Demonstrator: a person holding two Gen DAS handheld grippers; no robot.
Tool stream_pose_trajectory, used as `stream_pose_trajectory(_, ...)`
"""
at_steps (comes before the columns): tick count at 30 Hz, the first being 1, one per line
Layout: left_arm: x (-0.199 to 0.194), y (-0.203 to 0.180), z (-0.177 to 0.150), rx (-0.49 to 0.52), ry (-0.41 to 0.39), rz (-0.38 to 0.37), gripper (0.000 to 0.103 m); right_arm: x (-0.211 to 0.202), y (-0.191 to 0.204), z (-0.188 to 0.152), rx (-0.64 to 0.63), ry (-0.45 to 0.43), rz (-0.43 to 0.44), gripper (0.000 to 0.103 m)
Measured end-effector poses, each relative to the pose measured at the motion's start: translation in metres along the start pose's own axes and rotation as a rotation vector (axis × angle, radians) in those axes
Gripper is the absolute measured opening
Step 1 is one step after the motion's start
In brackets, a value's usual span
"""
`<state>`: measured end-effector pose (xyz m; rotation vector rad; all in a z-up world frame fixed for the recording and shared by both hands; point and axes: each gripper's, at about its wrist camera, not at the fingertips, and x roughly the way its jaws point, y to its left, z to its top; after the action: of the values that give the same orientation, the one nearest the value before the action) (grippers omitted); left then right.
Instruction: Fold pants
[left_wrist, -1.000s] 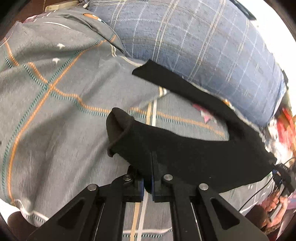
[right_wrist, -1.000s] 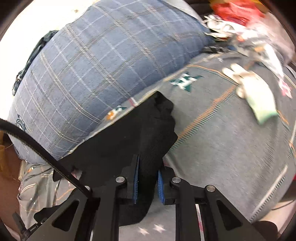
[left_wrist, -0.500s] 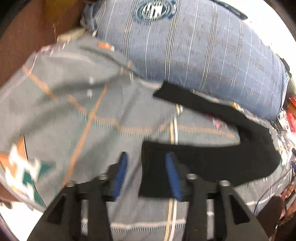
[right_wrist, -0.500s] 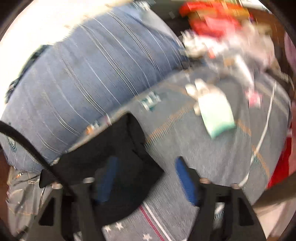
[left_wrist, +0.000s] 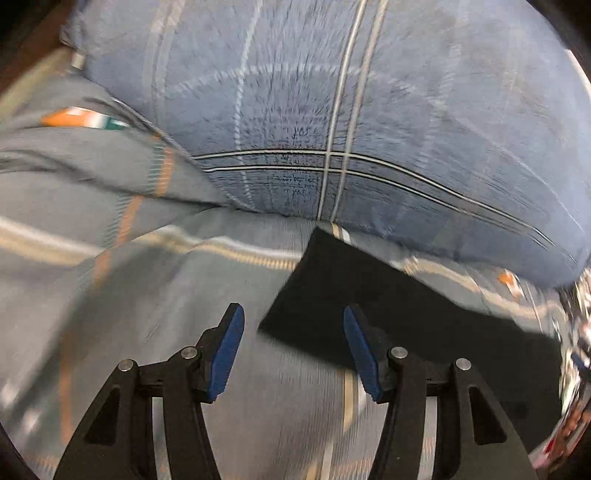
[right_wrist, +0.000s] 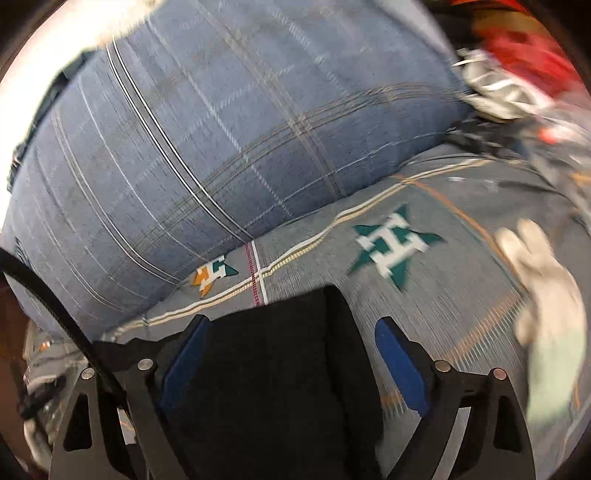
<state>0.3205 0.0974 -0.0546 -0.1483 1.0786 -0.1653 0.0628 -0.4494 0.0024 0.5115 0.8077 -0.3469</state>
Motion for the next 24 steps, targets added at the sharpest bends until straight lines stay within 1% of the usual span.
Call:
stream_pose_trajectory(1,0.019,-0.004,0.01,0.008,0.024,-0.002,0.055,0.011,0.001,0.006,-0.014,0.017,-0.015,0.092)
stream_pose_trajectory(4,0.052,-0.015,0.023,0.045,0.064,-0.012,0.055,0.043,0.002,0.016,-0.052,0.071,-0.072,0.092)
stream_pose_trajectory(7,0.078,-0.022,0.032,0.077,0.096,-0.025,0.057,0.063,0.0,0.017,-0.051,0.107,-0.066,0.092)
stream_pose_trajectory(9,0.082,-0.027,0.037,0.109,0.073,-0.018,0.062,0.07,0.002,0.014,-0.057,0.123,-0.041,0.092)
stream_pose_trajectory(13,0.088,-0.036,0.042,0.153,0.093,-0.031,0.062,0.081,0.018,0.009,-0.116,0.146,-0.044,0.092)
stream_pose_trajectory(14,0.087,-0.039,0.039,0.182,0.095,-0.038,0.057,0.082,0.022,0.007,-0.138,0.151,-0.048,0.088)
stream_pose_trajectory(15,0.086,-0.042,0.037,0.202,0.091,-0.028,0.035,0.082,0.025,0.005,-0.148,0.153,-0.047,0.078)
stream_pose_trajectory(16,0.082,-0.047,0.033,0.236,0.083,-0.01,0.015,0.083,0.027,0.004,-0.155,0.155,-0.055,0.069)
stream_pose_trajectory(17,0.078,-0.052,0.03,0.261,0.082,-0.003,0.005,0.083,0.029,0.002,-0.169,0.157,-0.074,0.052)
stream_pose_trajectory(18,0.076,-0.055,0.029,0.272,0.08,0.009,0.006,0.083,0.031,0.0,-0.187,0.155,-0.088,0.037)
stream_pose_trajectory(19,0.07,-0.058,0.027,0.281,0.066,0.021,0.006,0.081,0.03,-0.001,-0.179,0.156,-0.082,0.032)
stream_pose_trajectory(21,0.059,-0.058,0.027,0.266,0.039,0.02,0.006,0.074,0.027,0.0,-0.151,0.141,-0.073,0.027)
stream_pose_trajectory(24,0.028,-0.055,0.027,0.209,-0.02,-0.023,0.006,0.058,0.03,0.002,-0.132,0.099,-0.063,0.024)
